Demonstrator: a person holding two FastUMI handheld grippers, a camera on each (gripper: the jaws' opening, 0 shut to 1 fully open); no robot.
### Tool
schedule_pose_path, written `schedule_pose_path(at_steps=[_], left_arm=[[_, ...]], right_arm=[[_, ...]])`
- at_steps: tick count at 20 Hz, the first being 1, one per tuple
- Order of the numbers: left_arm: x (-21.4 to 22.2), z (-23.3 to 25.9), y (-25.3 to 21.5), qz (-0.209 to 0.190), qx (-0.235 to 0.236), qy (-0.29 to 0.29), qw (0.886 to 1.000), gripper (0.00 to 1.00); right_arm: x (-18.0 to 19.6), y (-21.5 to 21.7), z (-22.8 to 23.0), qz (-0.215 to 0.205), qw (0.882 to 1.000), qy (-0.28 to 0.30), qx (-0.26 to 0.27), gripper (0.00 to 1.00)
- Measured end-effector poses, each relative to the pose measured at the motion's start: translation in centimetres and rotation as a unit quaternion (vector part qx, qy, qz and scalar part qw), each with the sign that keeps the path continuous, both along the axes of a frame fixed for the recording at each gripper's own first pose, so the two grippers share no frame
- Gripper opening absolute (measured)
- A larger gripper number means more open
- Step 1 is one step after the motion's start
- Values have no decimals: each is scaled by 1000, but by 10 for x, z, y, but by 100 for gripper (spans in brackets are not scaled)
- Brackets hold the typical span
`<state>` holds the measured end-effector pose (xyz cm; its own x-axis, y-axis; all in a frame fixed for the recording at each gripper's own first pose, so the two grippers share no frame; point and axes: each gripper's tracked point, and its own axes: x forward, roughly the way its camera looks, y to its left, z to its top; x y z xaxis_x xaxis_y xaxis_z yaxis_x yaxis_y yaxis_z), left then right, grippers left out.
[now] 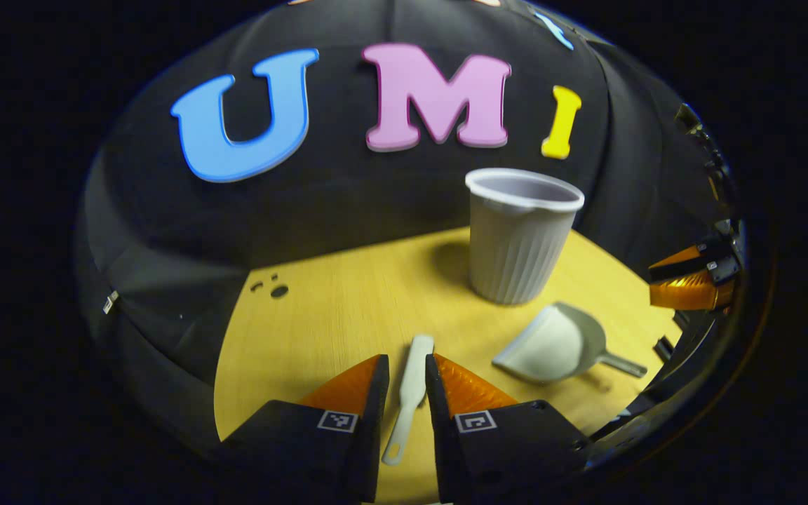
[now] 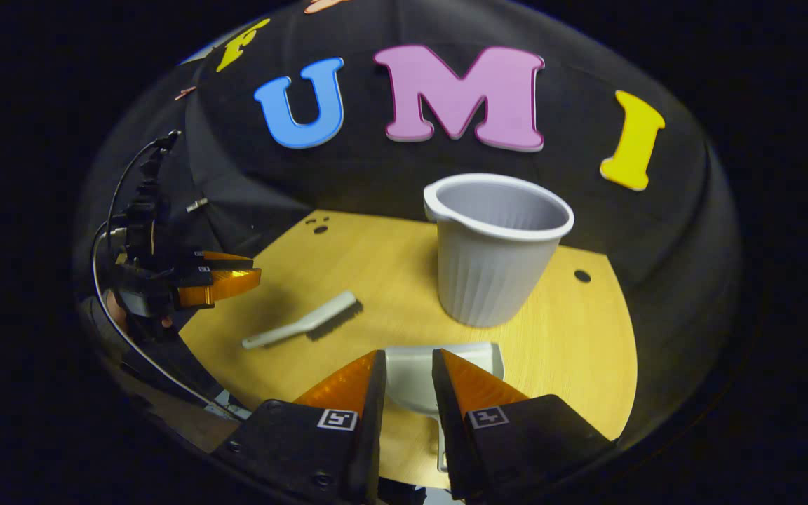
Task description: Pick up the small broom and dustpan from the desktop, sweep the trash into the dustpan with the broom, and then empty the trash into the garbage bin.
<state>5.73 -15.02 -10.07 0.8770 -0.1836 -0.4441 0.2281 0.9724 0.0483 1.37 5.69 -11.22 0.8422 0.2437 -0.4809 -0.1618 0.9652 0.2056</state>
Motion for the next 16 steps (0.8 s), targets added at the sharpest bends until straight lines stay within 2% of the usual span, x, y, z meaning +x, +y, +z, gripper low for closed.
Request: schedule_pose_path(at_steps=[3, 6, 10, 16], left_arm=[[-1, 57, -1, 8, -31, -83, 996, 36], [-3, 93, 6, 5, -31, -139, 990, 36], [-6, 88, 2, -9, -39, -130, 991, 36], [-7, 93, 7, 33, -35, -126, 991, 36]], right_arm=[[11, -7, 43, -38, 996, -80, -24, 41], [8, -7, 69, -63, 990, -124, -36, 41], [7, -6, 80, -74, 988, -129, -33, 42], [11, -7, 94, -54, 987, -151, -18, 43]])
